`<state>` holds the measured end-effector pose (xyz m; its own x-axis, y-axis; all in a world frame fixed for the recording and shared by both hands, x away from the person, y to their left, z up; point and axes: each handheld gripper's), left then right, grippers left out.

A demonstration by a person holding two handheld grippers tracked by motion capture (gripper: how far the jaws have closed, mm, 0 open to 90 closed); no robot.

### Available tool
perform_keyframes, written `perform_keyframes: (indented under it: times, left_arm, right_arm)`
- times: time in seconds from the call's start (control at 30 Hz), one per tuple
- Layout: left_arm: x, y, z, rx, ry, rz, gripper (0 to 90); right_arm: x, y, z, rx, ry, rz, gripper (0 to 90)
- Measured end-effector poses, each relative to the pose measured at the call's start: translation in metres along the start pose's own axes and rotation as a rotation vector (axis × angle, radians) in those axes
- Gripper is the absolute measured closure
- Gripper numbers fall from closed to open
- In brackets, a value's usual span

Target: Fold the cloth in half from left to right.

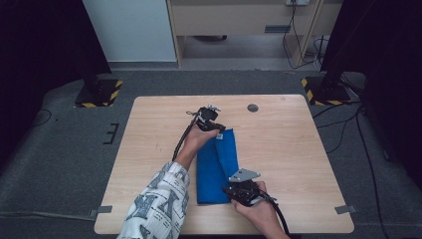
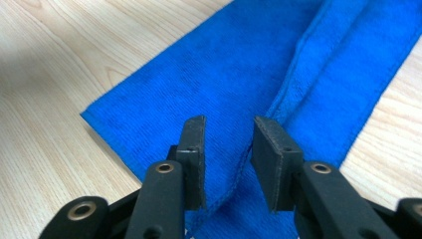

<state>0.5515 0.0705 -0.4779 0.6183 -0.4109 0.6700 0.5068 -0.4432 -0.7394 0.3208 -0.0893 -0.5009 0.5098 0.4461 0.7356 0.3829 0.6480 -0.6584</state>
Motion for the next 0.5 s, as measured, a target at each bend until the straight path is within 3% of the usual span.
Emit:
perform_keyframes:
  times: [0.13,0.3,0.5]
  left_arm:
    - [0.001,0.001,-0.003,-0.001,0.001,-0.008,77.2]
    - [0.001,0.003,-0.004,-0.001,0.003,-0.005,78.1]
    - [-0.001,0.007,-0.005,0.004,0.013,0.019,88.5]
  right_arm:
    - [-0.002,0.000,-0.005,-0.003,0.014,0.012,65.4]
    - [-0.003,0.000,-0.008,-0.012,0.013,0.026,72.8]
    - [-0.004,-0.001,-0.012,-0.016,0.014,0.030,80.9]
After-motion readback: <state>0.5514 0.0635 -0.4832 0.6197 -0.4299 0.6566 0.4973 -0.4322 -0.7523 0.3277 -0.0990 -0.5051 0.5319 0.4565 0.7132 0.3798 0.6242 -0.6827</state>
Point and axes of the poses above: each handheld gripper's, and its own axes: y roughly forward along the jaws, x roughly out of its top, z roughly to its left, and after that the axes turned 9 degrees about x, right-handed
